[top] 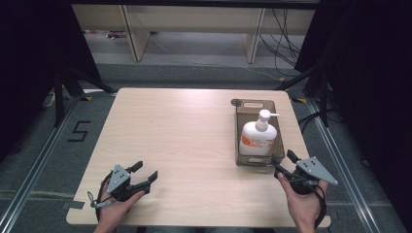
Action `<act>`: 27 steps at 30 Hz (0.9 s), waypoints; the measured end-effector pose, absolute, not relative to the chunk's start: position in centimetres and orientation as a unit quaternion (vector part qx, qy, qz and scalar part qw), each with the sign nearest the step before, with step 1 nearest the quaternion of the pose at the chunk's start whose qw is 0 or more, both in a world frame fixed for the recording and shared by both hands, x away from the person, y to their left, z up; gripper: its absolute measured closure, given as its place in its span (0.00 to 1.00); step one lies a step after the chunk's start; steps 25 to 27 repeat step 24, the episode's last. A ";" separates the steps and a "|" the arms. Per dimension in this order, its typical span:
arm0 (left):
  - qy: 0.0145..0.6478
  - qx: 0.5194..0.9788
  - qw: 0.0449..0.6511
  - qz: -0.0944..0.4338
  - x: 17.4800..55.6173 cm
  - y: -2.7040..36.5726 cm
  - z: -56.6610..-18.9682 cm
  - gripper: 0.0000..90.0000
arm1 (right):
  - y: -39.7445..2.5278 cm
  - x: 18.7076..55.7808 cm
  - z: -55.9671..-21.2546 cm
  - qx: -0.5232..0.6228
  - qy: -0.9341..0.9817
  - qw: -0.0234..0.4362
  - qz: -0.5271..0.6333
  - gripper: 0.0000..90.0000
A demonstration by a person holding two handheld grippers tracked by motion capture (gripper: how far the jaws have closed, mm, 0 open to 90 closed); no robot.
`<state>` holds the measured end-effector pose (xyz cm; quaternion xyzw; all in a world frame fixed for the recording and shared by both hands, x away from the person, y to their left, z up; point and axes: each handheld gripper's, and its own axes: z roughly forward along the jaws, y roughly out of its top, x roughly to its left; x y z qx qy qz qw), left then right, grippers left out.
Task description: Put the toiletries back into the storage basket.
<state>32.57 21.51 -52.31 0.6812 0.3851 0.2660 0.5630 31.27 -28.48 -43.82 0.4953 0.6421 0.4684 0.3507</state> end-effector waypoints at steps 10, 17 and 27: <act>0.384 0.682 0.563 0.266 32.5 21.5 -52.3 0.31 | -29.9 31.5 -47.0 0.512 0.634 0.345 0.466 0.46; 0.392 0.684 0.554 0.266 32.3 21.4 -52.3 0.31 | -30.7 31.3 -48.5 0.528 0.626 0.342 0.461 0.45; 0.382 0.683 0.563 0.267 32.5 21.4 -52.3 0.31 | -30.5 31.1 -49.5 0.549 0.623 0.332 0.447 0.40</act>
